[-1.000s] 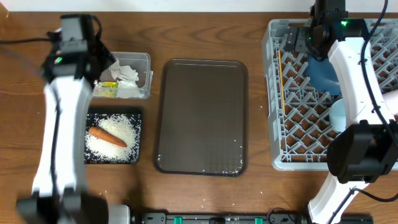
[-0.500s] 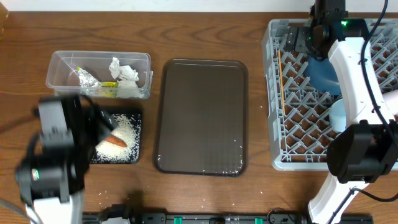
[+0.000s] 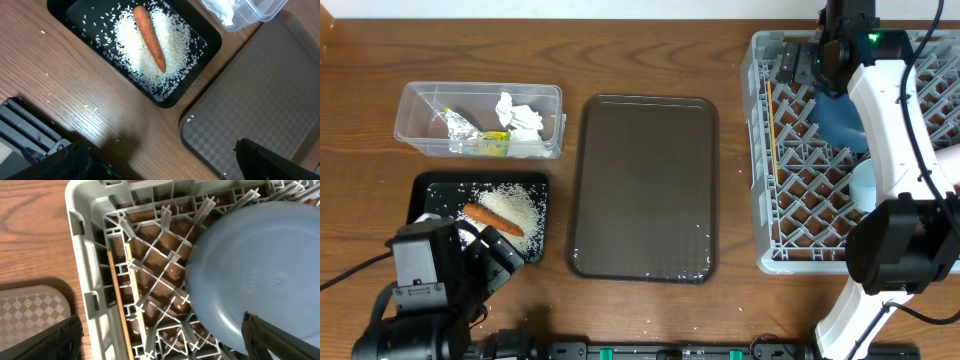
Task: Sort waste into correct bins and load items into the dishwasher rack
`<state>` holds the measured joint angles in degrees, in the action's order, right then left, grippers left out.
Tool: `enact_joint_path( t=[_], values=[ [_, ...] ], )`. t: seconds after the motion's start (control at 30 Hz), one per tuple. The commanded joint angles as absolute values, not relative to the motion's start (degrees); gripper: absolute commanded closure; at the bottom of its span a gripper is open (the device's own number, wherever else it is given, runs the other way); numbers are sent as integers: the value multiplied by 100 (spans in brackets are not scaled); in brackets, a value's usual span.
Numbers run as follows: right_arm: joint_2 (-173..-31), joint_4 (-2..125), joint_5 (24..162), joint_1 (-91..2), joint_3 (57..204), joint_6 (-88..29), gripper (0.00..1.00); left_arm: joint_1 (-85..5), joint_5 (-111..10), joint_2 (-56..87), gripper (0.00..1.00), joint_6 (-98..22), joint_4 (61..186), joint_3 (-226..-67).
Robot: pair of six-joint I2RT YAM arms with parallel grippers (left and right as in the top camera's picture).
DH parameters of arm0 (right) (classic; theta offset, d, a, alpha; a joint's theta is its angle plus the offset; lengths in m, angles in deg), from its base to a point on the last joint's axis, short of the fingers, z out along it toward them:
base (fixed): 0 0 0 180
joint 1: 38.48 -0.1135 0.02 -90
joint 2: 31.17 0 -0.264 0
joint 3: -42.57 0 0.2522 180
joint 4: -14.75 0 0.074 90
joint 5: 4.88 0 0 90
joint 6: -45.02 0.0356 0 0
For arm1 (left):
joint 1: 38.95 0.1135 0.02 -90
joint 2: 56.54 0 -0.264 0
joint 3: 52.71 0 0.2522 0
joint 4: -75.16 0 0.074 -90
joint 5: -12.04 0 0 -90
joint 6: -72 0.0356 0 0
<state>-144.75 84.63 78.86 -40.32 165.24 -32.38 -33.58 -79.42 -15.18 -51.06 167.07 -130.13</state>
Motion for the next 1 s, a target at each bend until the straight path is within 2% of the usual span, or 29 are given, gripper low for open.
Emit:
enact_joint_path(
  t=[0.0, 0.17, 0.27, 0.43, 0.57, 0.73, 0.97],
  values=[
    [-14445, 8474, 7827, -4065, 16528, -3176, 1, -3365, -7898, -1509, 4, -5088, 16978, -12978],
    [-14445, 8474, 7827, -4065, 16528, -3176, 1, -3481, -7784, -1524, 4, -5132, 16993, -12917],
    [-14445, 8474, 7825, -4065, 16528, -3176, 1, -3815, -7771, -1577, 3, -5077, 16560, -12637],
    [-14445, 8474, 7827, -4065, 16528, -3174, 1, -4556, -7771, -2123, 3, -3766, 14504, -11323],
    [-14445, 8474, 7827, -4065, 16528, -3174, 1, -4812, -7695, -2912, 3, -2809, 12703, -9918],
    [-14445, 8474, 7827, -4065, 16528, -3176, 1, -4762, -7686, -3955, 3, -2763, 11324, -8482],
    [-14445, 8474, 7827, -4065, 16528, -3176, 1, -4733, -7688, -4733, 3, -2669, 9855, -7372]
  ],
)
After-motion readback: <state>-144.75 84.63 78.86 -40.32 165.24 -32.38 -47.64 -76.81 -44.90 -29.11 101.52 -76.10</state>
